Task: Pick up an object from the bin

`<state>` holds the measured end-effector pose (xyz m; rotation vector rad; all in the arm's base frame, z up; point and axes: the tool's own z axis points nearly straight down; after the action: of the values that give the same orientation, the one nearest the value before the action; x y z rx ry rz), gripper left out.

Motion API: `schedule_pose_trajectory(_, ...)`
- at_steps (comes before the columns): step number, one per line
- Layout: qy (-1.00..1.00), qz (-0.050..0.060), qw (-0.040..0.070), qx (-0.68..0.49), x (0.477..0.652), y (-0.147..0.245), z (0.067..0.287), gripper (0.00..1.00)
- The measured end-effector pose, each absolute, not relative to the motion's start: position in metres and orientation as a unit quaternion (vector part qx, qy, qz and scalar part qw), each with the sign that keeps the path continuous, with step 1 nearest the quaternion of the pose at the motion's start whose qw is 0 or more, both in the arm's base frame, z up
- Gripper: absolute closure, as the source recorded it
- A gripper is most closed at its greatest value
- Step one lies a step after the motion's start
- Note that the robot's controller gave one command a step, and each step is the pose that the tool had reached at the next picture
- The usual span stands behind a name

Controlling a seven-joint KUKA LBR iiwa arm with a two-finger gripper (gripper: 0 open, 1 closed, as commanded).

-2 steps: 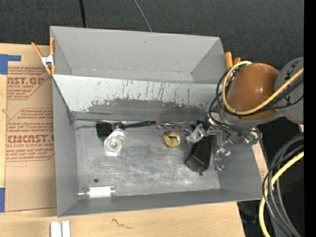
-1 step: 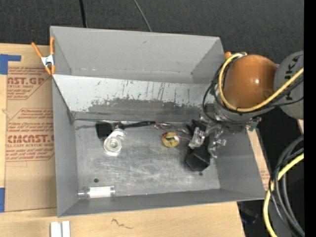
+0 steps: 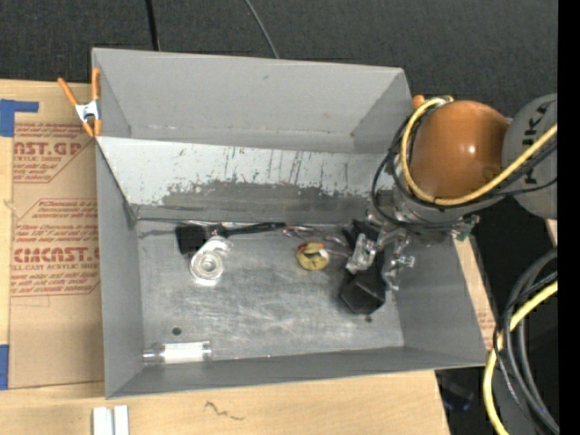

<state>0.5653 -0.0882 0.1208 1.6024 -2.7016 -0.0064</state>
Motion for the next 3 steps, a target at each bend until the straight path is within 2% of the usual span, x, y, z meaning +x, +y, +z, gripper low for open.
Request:
schedule_pose_trajectory(1, -0.859, -0.002, 0.001, 0.511, 0.560, -0.076, 0.125, 1.00)
schedule_pose_trajectory(2, -0.819, -0.002, 0.001, 0.574, 0.555, -0.077, 0.117, 1.00)
schedule_pose_trajectory(3, -0.751, -0.004, 0.002, 0.660, 0.529, -0.071, 0.139, 1.00)
